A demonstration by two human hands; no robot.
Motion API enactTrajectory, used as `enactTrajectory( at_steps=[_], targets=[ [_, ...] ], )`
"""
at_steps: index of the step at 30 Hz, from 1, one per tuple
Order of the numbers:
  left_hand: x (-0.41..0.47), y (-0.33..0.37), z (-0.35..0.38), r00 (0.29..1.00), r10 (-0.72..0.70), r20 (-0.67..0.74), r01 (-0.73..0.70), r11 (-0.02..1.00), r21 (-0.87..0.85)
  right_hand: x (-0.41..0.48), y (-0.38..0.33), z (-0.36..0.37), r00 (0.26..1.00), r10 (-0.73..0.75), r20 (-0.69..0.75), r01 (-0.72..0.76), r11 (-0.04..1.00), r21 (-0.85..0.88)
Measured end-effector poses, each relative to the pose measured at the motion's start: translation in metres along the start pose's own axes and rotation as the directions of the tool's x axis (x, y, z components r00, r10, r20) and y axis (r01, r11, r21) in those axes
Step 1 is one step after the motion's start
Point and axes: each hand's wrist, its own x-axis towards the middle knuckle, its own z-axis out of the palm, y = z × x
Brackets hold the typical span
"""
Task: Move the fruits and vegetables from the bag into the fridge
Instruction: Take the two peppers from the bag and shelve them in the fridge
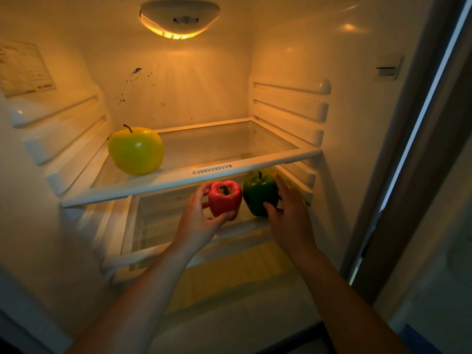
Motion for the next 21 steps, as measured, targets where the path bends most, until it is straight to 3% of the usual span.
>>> enactTrajectory(
  at_steps=[4, 9, 13, 18, 21],
  targets=[
    [0.004, -0.004, 0.006, 0.999, -0.018, -0.039, 0.019, 0.999, 0.025, 0.012, 0.006, 0.005, 0.997, -0.079, -0.011, 0.077, 0.989, -0.123],
    [0.008, -0.005, 0.016, 0.994, -0.05, -0.095, 0.054, 0.998, 0.037, 0.017, 0.008, 0.007, 0.998, -0.068, -0.008, 0.066, 0.989, -0.133],
    [0.003, -0.009, 0.015, 0.996, 0.003, -0.094, 0.003, 0.999, 0.054, 0.014, 0.014, 0.007, 0.993, -0.114, -0.012, 0.112, 0.988, -0.105],
    [-0.002, -0.013, 0.01, 0.989, -0.011, -0.148, 0.003, 0.999, -0.053, 0.009, 0.021, 0.008, 0.983, -0.18, -0.046, 0.175, 0.98, -0.093],
    [-0.002, -0.013, 0.01, 0.991, 0.046, -0.123, -0.048, 0.999, -0.013, 0.009, 0.022, 0.011, 0.973, -0.223, -0.056, 0.217, 0.972, -0.094]
  ],
)
